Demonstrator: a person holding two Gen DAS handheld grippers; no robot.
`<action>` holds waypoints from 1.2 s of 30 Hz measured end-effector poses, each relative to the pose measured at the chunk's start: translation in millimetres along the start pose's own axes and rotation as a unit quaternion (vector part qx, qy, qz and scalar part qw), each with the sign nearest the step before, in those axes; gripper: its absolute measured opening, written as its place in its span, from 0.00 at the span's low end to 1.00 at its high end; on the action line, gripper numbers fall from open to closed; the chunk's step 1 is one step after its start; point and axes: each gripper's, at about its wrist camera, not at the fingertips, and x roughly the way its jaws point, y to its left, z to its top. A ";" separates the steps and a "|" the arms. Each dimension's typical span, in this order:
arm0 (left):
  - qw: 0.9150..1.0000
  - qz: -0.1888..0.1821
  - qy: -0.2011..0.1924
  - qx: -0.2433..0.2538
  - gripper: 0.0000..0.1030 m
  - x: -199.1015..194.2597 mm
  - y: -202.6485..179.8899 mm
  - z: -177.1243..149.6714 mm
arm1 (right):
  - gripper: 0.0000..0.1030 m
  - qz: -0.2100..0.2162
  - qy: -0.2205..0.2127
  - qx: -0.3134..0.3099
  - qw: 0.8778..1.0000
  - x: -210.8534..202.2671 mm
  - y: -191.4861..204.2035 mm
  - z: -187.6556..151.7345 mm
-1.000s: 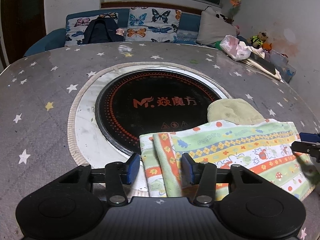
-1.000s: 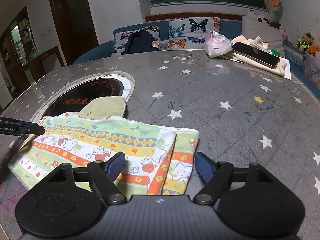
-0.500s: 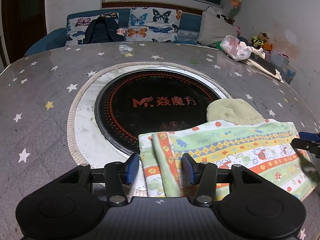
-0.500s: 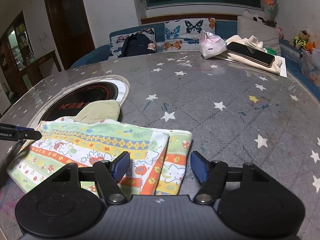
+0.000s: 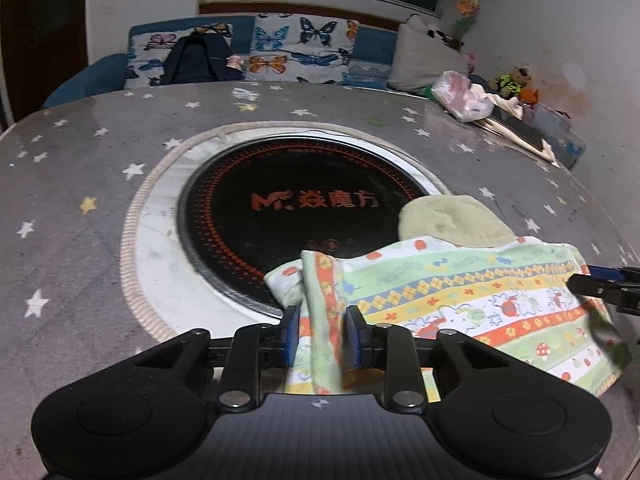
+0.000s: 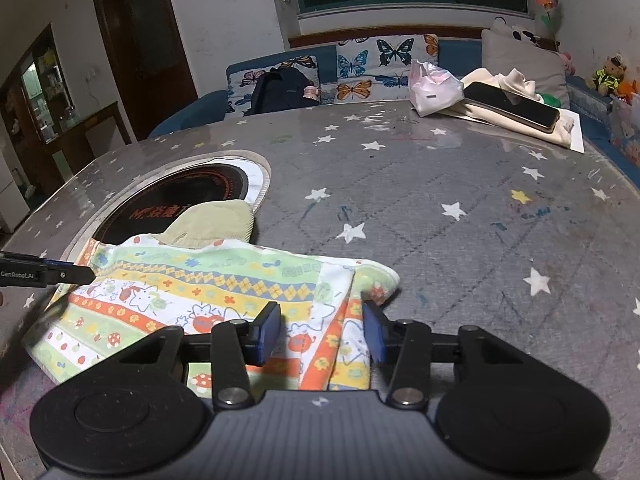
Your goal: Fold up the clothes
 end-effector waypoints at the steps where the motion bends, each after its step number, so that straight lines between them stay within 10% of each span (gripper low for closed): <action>1: 1.000 0.006 -0.001 0.002 0.40 -1.0 -0.1 -0.7 | 0.45 -0.001 0.000 0.000 1.000 0.0 -0.5 0.1; 9: 1.000 -0.009 -0.007 0.015 0.41 1.1 -7.9 -4.2 | 0.52 0.000 -0.004 -0.007 1.000 2.4 6.6 -2.0; 15: 1.000 -0.015 -0.005 0.009 0.16 1.3 -12.5 -2.9 | 0.19 0.015 -0.005 0.009 1.000 2.2 9.0 -0.8; 19: 1.000 -0.026 -0.014 0.005 0.11 -8.1 -13.2 1.3 | 0.15 0.020 -0.011 0.016 1.000 -4.9 8.8 -0.1; 36: 1.000 -0.010 -0.012 0.020 0.29 -1.5 -5.3 -3.9 | 0.31 0.010 -0.006 0.009 1.000 -1.4 1.3 -3.7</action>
